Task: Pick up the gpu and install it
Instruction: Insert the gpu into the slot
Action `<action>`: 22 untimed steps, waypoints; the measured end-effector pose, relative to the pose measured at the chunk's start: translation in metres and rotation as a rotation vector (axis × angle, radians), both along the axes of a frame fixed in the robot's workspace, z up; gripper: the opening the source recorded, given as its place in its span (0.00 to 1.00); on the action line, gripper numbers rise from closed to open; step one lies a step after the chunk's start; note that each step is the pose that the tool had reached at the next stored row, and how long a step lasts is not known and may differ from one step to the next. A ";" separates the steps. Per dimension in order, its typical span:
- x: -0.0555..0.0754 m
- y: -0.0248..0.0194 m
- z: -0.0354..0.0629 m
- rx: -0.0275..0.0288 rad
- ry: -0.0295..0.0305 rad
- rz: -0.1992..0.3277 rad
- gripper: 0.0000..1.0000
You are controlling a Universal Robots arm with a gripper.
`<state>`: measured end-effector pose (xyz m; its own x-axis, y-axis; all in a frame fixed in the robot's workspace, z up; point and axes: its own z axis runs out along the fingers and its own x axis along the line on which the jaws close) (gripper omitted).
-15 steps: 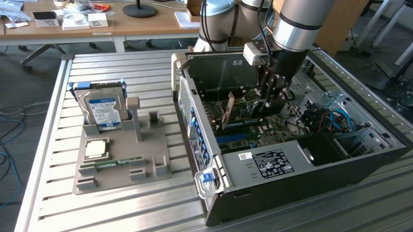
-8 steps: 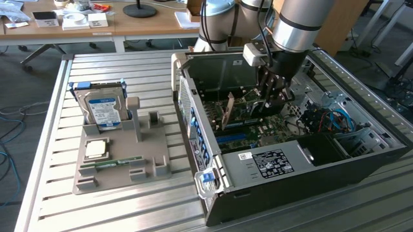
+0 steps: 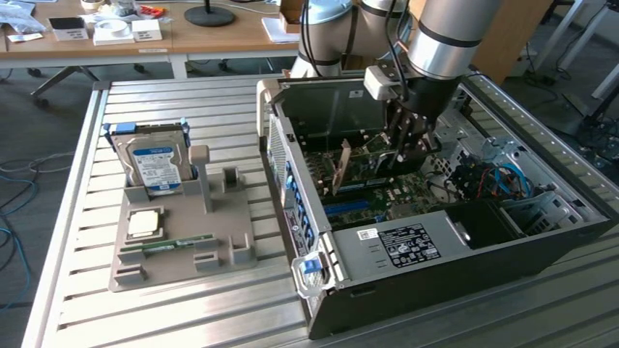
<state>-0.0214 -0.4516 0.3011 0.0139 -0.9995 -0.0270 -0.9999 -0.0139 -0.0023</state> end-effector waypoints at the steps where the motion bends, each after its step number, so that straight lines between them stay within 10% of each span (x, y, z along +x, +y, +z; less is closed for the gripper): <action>1: 0.000 0.0000 -0.0002 0.0000 0.0000 0.000 0.27; 22: -0.015 -0.0029 -0.0076 0.0001 -0.0001 0.001 0.27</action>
<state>-0.0360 -0.4545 0.2936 0.0148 -0.9995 -0.0271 -0.9999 -0.0147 -0.0024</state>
